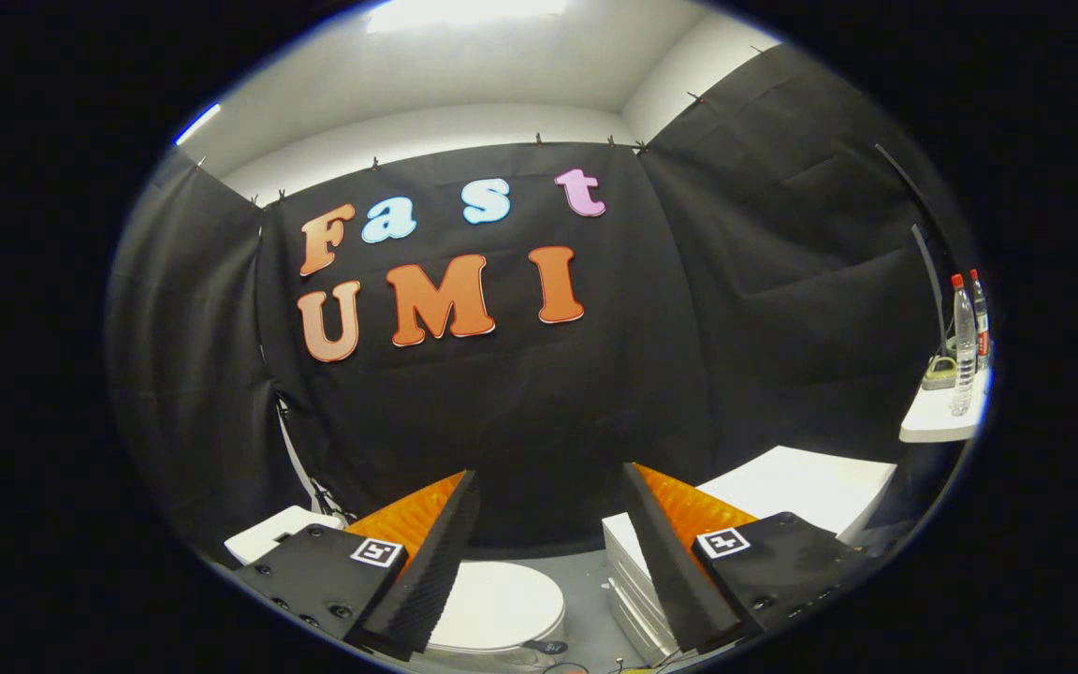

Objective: Open the toilet lid.

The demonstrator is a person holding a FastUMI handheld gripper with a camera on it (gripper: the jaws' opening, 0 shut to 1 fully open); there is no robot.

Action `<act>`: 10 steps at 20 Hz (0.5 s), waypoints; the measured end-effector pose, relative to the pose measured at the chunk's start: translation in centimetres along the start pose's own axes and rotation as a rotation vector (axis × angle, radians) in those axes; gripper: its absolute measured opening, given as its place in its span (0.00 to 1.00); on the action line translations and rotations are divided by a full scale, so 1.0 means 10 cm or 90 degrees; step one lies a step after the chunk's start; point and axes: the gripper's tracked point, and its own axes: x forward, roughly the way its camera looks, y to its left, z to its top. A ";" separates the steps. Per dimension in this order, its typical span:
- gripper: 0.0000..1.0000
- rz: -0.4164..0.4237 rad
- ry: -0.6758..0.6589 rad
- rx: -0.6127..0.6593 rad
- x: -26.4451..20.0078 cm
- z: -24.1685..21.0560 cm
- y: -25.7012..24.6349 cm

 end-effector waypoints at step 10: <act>0.98 -0.072 0.071 0.151 0.27 -1.38 -0.13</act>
